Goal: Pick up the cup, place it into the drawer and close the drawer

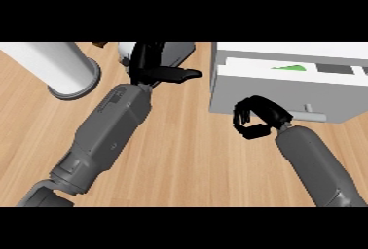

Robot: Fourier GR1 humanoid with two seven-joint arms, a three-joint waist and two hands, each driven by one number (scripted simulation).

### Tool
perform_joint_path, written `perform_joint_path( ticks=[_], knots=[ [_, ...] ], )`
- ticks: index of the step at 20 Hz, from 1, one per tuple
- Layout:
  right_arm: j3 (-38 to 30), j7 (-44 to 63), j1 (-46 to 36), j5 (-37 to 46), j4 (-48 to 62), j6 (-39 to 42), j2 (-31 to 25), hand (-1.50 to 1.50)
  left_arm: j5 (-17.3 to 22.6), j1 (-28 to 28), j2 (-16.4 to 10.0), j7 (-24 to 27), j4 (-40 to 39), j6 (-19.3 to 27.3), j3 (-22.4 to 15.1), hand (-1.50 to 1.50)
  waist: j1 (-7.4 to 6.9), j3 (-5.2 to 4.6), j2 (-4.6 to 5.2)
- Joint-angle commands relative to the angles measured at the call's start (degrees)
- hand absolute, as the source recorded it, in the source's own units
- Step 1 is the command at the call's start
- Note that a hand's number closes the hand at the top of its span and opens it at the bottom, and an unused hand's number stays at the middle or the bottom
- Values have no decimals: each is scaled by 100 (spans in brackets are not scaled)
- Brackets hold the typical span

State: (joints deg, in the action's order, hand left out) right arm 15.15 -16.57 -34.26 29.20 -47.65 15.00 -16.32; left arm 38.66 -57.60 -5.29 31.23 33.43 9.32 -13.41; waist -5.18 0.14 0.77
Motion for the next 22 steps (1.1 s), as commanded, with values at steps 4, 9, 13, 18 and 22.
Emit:
perform_joint_path(
  ticks=[4, 9, 13, 18, 22],
  knots=[
    [-874, -603, -1123, -188, 1489, -599, -195, 150, 56, 487, -325, -150, 483, -407, -38, -150, -318, 17, 94],
    [-1302, -470, -1665, -352, 1960, -858, -366, 150, -40, 706, -457, -181, 703, -485, -158, -150, -447, 18, 123],
    [-1561, -403, -1963, -623, 1881, -422, -784, 150, 107, 672, -668, -390, 817, -746, -55, -150, -547, 12, 147],
    [-1667, -324, -1967, -800, 1755, -210, -902, 150, 48, 863, -640, -349, 929, -782, -157, -150, -679, 10, 165],
    [-1690, -378, -1934, -888, 1554, 59, -1118, 150, 116, 857, -630, -406, 972, -863, -124, -150, -672, 5, 198]
  ],
)
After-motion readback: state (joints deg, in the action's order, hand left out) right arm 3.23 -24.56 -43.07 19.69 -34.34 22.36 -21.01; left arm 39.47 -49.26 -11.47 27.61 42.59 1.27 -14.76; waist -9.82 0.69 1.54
